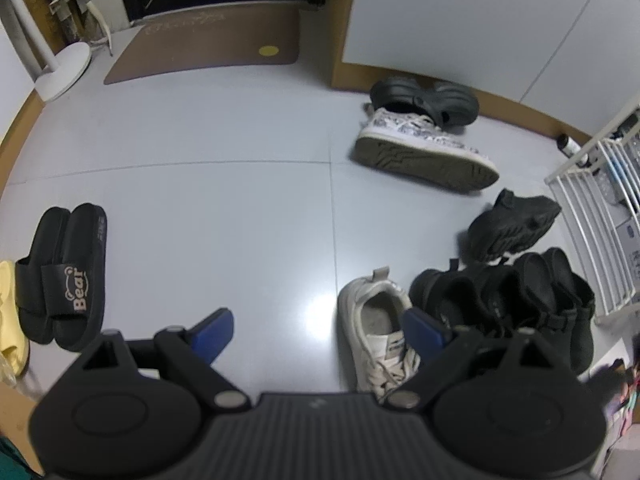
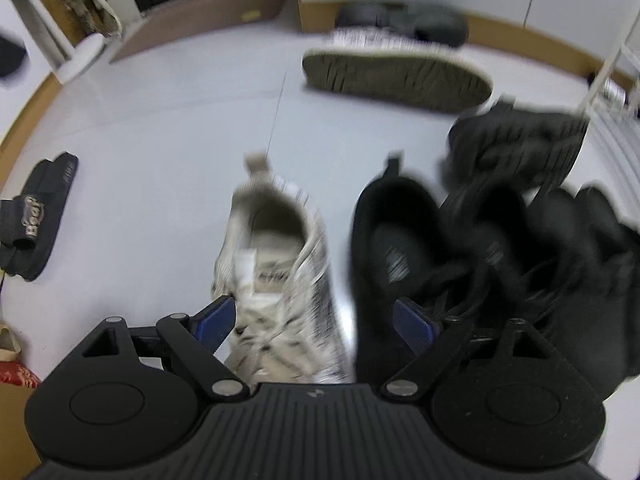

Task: Organize scattered shoes
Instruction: 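Open the right gripper and release the white-beige sneaker, then pull the right gripper back from the shoe row, then move the left gripper to the white graphic-print sneaker beside the black clog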

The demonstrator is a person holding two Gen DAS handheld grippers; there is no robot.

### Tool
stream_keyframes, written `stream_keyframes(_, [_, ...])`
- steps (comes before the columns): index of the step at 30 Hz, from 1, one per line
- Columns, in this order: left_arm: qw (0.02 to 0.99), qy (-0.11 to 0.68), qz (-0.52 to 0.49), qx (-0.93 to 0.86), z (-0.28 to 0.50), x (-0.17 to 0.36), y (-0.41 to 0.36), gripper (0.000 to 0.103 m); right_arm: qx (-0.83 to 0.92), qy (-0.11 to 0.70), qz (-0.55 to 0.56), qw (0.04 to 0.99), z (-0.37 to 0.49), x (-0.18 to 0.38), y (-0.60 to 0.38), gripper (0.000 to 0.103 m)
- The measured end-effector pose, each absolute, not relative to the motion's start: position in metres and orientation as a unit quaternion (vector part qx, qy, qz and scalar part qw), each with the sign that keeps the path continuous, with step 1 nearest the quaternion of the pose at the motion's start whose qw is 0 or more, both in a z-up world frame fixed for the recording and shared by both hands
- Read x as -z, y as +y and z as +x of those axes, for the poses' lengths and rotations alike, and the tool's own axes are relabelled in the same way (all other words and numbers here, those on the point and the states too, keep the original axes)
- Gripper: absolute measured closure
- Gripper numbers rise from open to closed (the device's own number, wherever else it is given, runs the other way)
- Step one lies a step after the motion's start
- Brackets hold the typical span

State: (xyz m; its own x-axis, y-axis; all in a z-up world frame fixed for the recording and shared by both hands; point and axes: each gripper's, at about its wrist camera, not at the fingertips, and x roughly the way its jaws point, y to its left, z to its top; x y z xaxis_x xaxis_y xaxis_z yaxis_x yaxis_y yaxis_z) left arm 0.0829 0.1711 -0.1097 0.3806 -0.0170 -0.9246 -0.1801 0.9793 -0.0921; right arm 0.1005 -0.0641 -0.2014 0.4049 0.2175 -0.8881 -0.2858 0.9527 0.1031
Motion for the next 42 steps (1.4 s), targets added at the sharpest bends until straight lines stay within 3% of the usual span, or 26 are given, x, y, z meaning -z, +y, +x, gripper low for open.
stream_keyframes(7, [0.839, 0.536, -0.080, -0.040, 0.083, 0.096, 0.158, 0.010, -0.174, 0.484, -0.078, 0.854, 0.105, 0.088, -0.115, 0.013])
stream_keyframes(10, [0.839, 0.536, -0.088, -0.042, 0.086, 0.096, 0.154, 0.010, -0.201, 0.482, -0.046, 0.852, 0.096, 0.037, -0.140, 0.013])
stream_keyframes(14, [0.852, 0.515, -0.090, -0.026, 0.086, 0.087, 0.144, 0.011, -0.207, 0.468, -0.029, 0.858, 0.084, 0.010, -0.161, 0.010])
stream_keyframes(28, [0.868, 0.495, -0.031, -0.003, 0.076, 0.072, 0.129, 0.011, -0.156, 0.449, 0.047, 0.879, 0.123, -0.003, -0.230, 0.011])
stream_keyframes(42, [0.878, 0.469, -0.097, -0.003, 0.112, 0.042, 0.112, 0.011, -0.146, 0.478, 0.037, 0.865, 0.146, 0.007, -0.251, 0.011])
